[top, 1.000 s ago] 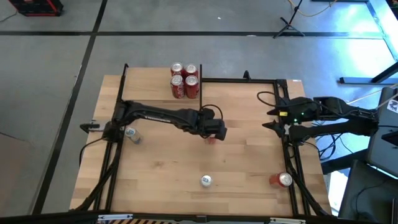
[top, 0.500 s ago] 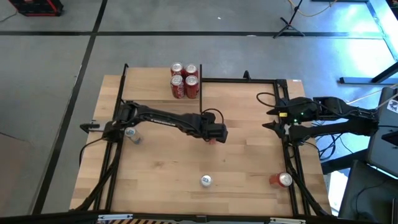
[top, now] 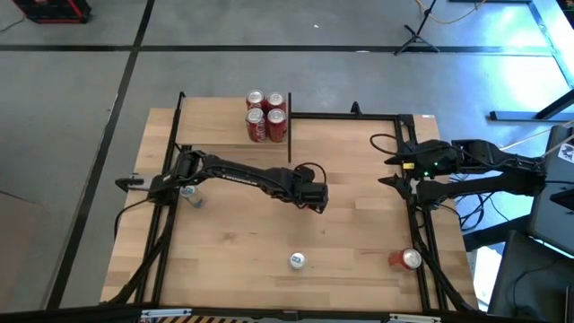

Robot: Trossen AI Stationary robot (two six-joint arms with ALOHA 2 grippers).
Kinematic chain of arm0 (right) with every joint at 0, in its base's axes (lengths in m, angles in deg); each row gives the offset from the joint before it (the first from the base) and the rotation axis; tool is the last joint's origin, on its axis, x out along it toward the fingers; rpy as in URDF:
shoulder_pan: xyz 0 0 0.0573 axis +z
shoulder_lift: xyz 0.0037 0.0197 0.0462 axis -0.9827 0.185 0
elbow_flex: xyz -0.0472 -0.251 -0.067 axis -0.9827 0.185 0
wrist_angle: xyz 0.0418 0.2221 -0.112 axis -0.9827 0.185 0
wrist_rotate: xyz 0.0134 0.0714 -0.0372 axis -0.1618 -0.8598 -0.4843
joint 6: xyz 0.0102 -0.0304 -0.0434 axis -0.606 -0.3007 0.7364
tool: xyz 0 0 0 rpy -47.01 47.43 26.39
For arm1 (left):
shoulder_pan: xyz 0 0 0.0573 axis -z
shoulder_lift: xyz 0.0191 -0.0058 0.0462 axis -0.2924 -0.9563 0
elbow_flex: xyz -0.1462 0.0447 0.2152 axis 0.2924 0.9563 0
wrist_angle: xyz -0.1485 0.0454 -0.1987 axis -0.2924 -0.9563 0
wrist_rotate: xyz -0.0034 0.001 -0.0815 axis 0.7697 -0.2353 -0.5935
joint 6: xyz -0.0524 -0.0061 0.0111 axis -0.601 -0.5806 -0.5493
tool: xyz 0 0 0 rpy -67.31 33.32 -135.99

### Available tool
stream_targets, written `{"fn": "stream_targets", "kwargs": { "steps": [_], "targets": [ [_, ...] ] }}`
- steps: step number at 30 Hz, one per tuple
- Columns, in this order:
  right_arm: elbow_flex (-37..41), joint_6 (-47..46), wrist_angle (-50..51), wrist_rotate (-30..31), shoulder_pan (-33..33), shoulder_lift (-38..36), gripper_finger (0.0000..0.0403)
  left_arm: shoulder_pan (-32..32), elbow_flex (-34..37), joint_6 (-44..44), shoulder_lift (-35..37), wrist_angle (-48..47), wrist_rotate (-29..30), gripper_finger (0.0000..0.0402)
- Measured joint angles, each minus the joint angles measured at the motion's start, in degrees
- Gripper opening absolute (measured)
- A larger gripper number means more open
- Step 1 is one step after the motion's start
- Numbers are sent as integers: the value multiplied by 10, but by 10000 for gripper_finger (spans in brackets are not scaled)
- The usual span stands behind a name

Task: Place canned beverage on shelf
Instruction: Put the top red soda can on the shelf

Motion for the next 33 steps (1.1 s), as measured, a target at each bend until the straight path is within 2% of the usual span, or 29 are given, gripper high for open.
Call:
{"fn": "stream_targets", "kwargs": {
  "steps": [2, 7, 13, 18, 23, 28, 33],
  "targets": [
    [0, 2, 0, 0, 0, 0, 333, 2, 0, 32, 3, -1, -1, 269],
    [0, 15, -1, 0, 0, 0, 333, 7, -1, 116, 33, -12, -26, 269],
    [0, 32, -35, -9, 0, 12, 333, 20, -3, 209, 114, -56, -70, 269],
    [-1, 67, -97, -48, 0, 33, 333, 26, -4, 251, 193, -108, -99, 269],
    [-1, 84, -160, -51, 0, 76, 333, 15, -4, 288, 268, -187, -88, 269],
    [-1, 121, -215, -28, -2, 129, 333, -11, -4, 337, 343, -269, -75, 269],
    [-16, 105, -242, -23, -52, 167, 333, -47, -4, 395, 407, -349, -69, 269]
  ]
}}
